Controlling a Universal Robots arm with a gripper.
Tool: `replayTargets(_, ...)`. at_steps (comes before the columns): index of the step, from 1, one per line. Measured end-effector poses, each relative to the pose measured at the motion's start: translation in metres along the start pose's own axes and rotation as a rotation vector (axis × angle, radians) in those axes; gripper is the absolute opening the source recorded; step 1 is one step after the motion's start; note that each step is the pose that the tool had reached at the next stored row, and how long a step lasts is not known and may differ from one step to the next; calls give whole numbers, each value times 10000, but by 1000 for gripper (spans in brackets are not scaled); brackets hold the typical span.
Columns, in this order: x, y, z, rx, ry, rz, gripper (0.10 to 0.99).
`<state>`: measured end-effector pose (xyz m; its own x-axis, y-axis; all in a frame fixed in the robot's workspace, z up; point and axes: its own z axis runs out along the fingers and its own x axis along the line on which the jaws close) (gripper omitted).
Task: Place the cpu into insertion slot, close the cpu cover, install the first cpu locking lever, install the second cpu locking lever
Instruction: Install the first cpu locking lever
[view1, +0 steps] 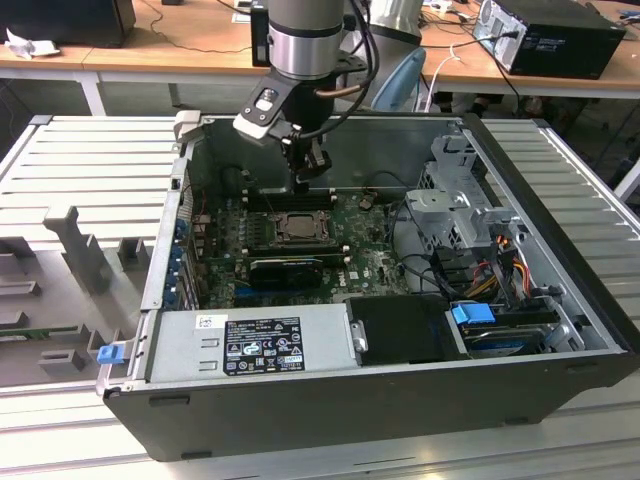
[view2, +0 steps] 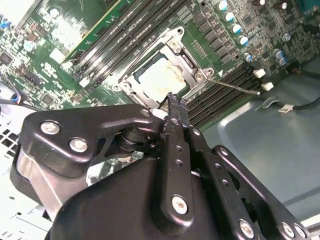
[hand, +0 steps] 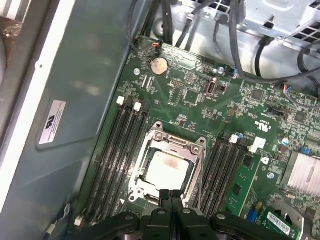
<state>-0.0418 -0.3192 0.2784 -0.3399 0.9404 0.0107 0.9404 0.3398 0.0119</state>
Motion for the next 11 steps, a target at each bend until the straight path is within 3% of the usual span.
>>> replayTargets(8,0,0,0,15,16,-1407,106)
replayTargets(11,0,0,0,25,27,-2331,106)
